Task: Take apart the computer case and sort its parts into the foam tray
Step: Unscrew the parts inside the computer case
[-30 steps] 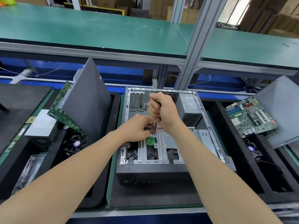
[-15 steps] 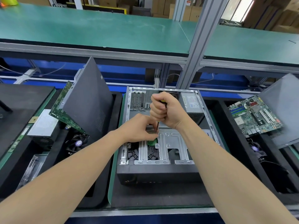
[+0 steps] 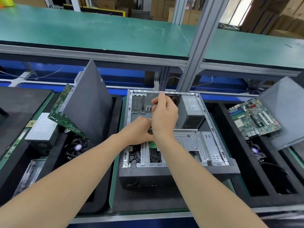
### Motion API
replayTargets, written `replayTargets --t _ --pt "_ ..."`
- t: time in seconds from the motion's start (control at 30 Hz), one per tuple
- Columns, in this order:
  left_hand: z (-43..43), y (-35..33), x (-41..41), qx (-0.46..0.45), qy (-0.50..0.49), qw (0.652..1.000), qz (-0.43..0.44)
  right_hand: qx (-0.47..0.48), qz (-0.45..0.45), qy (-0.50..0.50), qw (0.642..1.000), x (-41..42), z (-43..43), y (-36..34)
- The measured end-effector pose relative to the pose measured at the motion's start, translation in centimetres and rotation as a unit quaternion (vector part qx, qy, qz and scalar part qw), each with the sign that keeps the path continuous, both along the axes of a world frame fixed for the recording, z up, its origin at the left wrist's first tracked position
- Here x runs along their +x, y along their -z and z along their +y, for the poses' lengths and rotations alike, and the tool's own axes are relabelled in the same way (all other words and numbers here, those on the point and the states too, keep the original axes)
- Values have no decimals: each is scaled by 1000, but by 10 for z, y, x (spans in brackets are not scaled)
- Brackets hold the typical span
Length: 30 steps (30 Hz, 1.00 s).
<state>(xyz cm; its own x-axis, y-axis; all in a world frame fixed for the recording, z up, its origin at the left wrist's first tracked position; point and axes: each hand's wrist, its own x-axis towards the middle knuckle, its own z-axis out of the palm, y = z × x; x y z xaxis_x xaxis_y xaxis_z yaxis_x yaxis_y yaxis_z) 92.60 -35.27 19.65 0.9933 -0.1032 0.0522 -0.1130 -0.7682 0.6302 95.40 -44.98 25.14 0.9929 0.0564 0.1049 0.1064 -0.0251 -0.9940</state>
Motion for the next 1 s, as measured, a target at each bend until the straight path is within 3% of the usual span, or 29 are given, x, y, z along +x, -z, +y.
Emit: replayTargets --t 0.13,0.3,0.57,0.8,0.9,1.0 --pt "2 2 -1 -20 3 1000 -4 31 -9 -17 999 4 0 1" --pt "6 2 0 -15 -2 1000 16 86 50 -170 980 26 -14 -2" --pt "7 4 1 10 -14 1000 19 97 131 -441 882 57 -28 -3" --pt "6 6 2 -1 -11 1000 -11 87 163 -532 826 66 -29 -8" --pt "7 5 2 -13 -17 1000 3 74 122 -508 849 62 -28 -8" --pt "7 8 4 -12 -16 1000 0 54 52 -366 928 49 -26 -9"
